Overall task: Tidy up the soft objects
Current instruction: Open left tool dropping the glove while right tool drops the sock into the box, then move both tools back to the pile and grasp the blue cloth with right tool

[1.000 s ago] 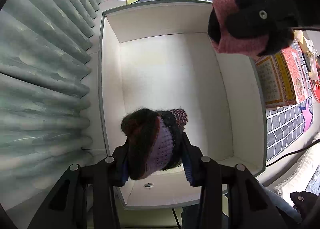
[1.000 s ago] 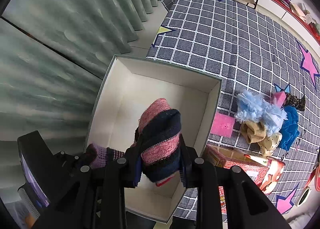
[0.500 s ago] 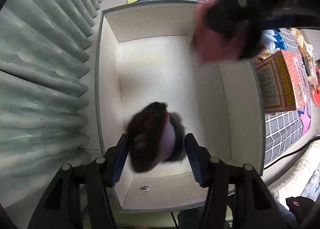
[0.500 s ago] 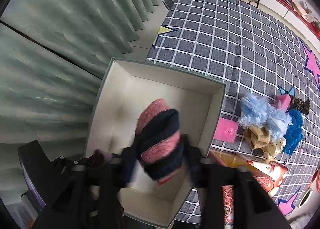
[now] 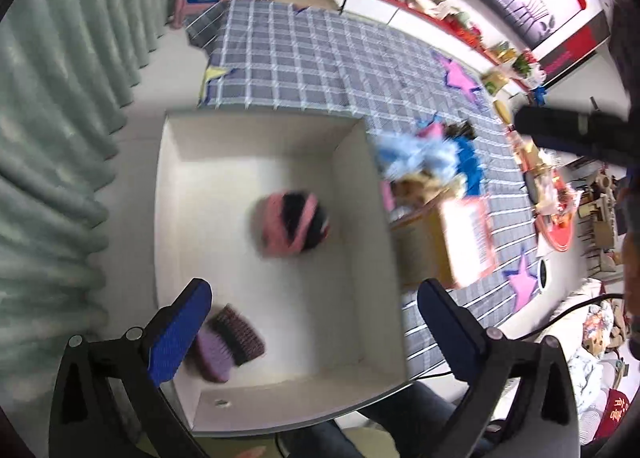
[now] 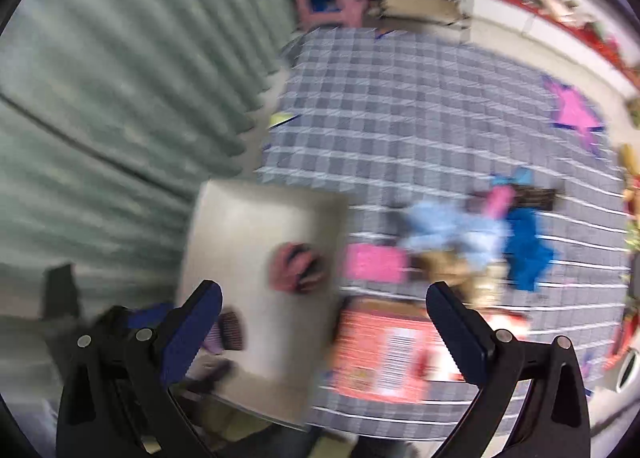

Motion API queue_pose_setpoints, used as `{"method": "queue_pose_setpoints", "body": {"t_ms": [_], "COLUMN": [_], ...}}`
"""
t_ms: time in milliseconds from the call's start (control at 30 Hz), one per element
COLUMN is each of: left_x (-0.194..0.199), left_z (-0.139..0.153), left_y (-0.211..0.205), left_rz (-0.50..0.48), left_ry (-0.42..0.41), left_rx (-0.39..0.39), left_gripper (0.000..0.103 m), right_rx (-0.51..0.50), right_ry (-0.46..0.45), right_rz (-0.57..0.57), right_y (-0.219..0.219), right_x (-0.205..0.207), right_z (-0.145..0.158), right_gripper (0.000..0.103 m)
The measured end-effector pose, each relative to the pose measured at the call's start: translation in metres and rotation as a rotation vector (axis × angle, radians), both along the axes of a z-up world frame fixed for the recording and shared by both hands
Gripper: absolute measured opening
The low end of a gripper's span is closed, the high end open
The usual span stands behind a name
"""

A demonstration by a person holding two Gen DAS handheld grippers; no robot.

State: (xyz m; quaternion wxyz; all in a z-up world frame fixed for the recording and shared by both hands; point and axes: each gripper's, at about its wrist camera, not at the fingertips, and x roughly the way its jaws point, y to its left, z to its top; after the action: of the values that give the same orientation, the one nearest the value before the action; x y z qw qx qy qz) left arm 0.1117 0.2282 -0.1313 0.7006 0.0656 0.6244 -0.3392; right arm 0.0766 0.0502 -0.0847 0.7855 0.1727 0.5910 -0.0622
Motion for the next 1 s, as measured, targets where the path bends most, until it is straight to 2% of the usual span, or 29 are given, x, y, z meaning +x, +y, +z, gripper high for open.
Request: {"method": "queue_pose_setpoints", "body": {"t_ms": [100,233,333,400,500,633,767,833,900,1000], "left_x": [0.007,0.012,0.010,0.010,0.011,0.023,0.034,0.033,0.031,0.026], "left_z": [0.013,0.022,0.025,0.026,0.023,0.000,-0.034,-0.043,-0.047,-0.058], "left_y": [-0.026,-0.066,-0.094,-0.117,-0.153,-0.203,-0.237,-0.250,-0.261,-0.285], "left_rz": [-0.022,-0.032,-0.042,-0.036,-0.026,0.046,0.139,0.136,0.102,0.036], "left_ry": [0.010,0.017,0.046,0.056,0.063,0.177,0.252,0.245,0.206,0.137], "left_rx": [-0.005,0.025,0.045,0.059,0.116,0.156,0.227,0.259,0.292,0.369], "left_gripper": [0.103,0.103,0.103,0.103,0.103,0.103,0.103,0.103,0.103,0.103], "right_rx": [-0.048,-0.087,0.010,0.072,0.083,0.075,0.010,-0.008,0.040,0.030], "right_ry": [-0.002,0.099,0.163,0.195,0.212,0.184,0.226,0.258,0.235,0.242], "right_rz": [-0.114,-0.333,-0.472,-0.514,-0.499,-0.430,-0.358,-0.350,-0.345,-0.253], "right_y": [-0.052,-0.131,-0.174,-0.194,-0.209,-0.235,-0.251,-0.256,-0.258,-0.250], "right_x": [-0.030,-0.076,-0.105,-0.117,-0.112,-0.076,-0.039,-0.035,-0.042,-0.043], "right_z": [0.009,-0.019,-0.055,-0.082,-0.106,-0.141,-0.183,-0.194,-0.198,-0.209], "right_gripper": [0.103,0.103,0.103,0.103,0.103,0.103,0.103,0.103,0.103,0.103]}}
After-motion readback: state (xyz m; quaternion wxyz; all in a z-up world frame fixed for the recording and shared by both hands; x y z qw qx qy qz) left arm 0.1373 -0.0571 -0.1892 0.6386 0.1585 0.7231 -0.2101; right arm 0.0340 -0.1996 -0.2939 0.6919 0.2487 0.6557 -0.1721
